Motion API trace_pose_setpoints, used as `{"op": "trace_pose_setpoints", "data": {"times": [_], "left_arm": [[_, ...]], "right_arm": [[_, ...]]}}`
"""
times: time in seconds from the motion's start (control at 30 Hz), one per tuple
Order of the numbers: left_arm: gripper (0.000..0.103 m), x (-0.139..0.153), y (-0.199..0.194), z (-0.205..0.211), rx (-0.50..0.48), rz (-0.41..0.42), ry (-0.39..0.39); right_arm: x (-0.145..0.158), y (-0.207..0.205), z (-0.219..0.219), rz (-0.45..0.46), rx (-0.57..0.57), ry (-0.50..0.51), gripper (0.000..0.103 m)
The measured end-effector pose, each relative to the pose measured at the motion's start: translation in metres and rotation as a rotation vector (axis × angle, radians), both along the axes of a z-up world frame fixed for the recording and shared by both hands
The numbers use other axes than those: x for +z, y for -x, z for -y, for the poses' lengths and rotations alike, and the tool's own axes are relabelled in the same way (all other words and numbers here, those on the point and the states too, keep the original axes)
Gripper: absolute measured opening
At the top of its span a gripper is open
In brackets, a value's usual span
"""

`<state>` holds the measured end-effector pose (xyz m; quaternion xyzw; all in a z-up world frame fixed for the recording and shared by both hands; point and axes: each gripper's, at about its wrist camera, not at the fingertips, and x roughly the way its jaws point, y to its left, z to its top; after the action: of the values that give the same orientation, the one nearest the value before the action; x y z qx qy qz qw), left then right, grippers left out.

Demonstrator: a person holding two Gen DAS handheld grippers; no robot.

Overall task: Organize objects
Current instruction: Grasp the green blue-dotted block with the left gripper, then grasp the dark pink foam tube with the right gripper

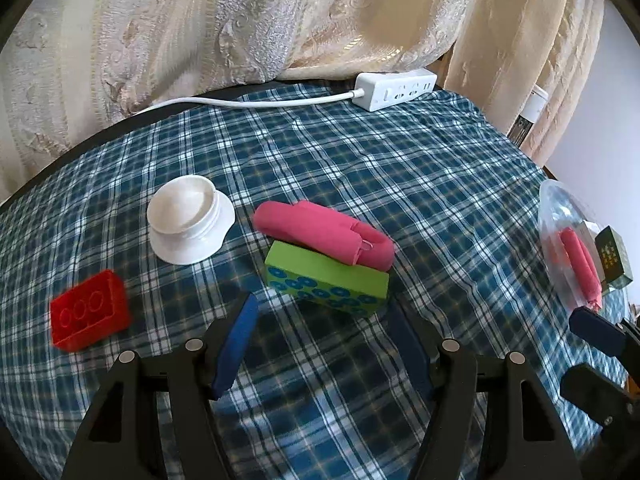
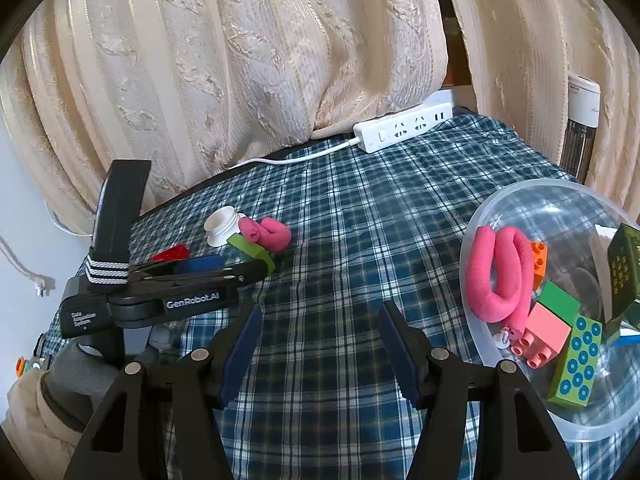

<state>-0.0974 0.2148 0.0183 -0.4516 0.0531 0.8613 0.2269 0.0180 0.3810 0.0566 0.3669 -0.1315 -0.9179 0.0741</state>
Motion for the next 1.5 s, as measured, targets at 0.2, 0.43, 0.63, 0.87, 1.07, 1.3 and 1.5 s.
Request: {"op": "trace_pose_setpoints", "data": {"times": [0.2, 0.43, 0.63, 0.87, 1.07, 1.3, 1.5], "left_arm": [[0.068, -0.001, 0.005, -0.005, -0.033, -0.023, 0.002], [0.063, -0.005, 0.005, -0.008, -0.056, -0.041, 0.010], [0.063, 0.000, 0.000, -0.005, -0.070, -0.070, 0.008], [0.063, 0.004, -0.012, 0.010, -0.050, -0.074, 0.018], [0.063, 0.007, -0.022, 0.036, 0.003, -0.080, 0.013], [0.063, 0.013, -0.023, 0.065, 0.080, -0.098, 0.007], [0.063, 0.016, -0.021, 0.078, 0.119, -0.107, 0.002]], "right_arm": [[-0.001, 0.004, 0.002, 0.006, 0.004, -0.006, 0.064], [-0.001, 0.008, 0.004, 0.016, 0.010, 0.000, 0.064], [0.000, 0.011, 0.008, 0.020, 0.019, -0.002, 0.064], [0.000, 0.022, 0.010, 0.035, 0.034, -0.001, 0.064], [-0.006, 0.042, 0.022, 0.063, 0.076, -0.013, 0.064], [-0.014, 0.067, 0.041, 0.087, 0.119, -0.069, 0.064], [-0.021, 0.091, 0.057, 0.099, 0.154, -0.112, 0.064]]}}
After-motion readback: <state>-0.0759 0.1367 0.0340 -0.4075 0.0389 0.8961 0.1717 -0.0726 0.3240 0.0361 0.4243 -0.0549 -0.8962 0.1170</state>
